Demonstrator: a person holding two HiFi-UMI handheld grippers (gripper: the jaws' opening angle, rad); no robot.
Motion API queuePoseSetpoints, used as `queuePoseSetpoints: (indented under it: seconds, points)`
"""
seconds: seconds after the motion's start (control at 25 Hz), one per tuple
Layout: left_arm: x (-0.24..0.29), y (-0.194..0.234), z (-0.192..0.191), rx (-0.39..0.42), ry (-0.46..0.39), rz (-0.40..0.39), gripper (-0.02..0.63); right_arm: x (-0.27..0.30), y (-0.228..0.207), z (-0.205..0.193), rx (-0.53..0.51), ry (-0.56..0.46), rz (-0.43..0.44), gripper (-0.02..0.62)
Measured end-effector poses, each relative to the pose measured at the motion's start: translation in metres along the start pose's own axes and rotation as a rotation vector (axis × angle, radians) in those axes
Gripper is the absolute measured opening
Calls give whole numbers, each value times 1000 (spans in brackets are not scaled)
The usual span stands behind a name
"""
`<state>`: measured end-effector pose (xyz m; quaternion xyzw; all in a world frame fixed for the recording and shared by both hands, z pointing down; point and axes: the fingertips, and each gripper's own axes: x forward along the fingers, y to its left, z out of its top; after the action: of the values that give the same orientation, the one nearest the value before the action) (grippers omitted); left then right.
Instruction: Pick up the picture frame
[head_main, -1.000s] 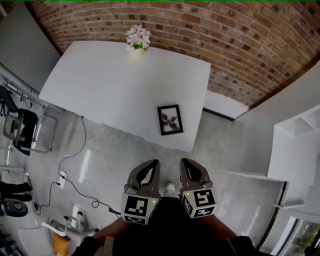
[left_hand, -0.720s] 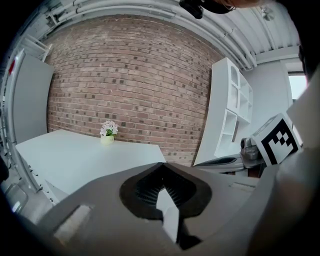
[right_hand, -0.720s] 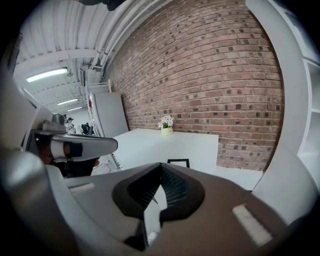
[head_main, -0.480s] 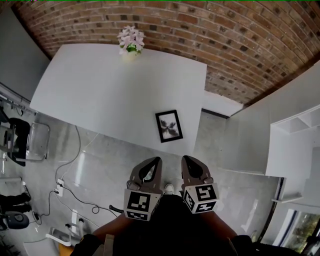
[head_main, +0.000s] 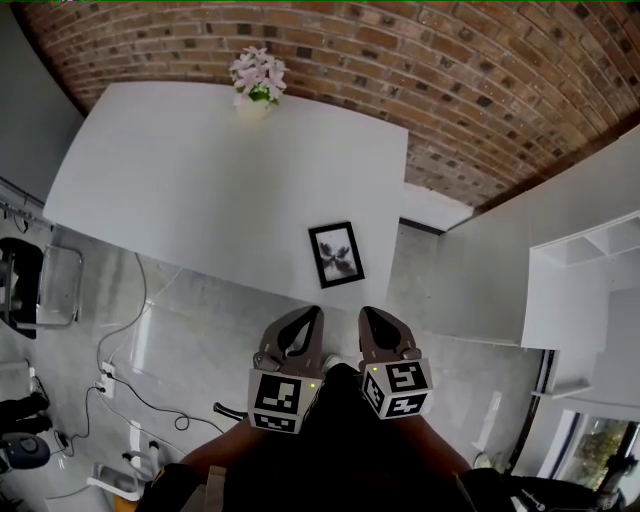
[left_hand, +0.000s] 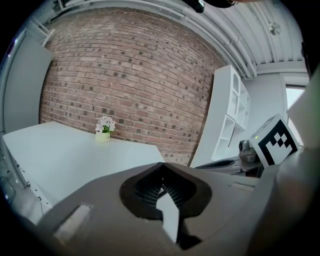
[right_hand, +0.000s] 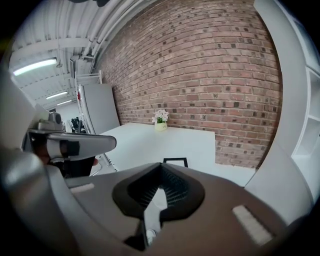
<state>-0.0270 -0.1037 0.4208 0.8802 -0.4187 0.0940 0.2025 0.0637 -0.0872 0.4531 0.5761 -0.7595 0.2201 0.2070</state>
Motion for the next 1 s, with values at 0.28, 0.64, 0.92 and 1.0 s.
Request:
queuePoseSetpoints:
  seconds: [0.28,0.64,0.92,1.0]
  points:
    - [15,3,-14,-100,26,-30,31,19,-14,-5,-8,46,2,2]
    - [48,19,-31,-102,92,81,33,52,-41,-19,-2,114,72,37]
    - [75,29,-61,-146,184,157,48,78,-62,-35,-3,196,122,63]
    - [82,33,-74,-157,214,172,54,85,-67,-40,-6,218,136,67]
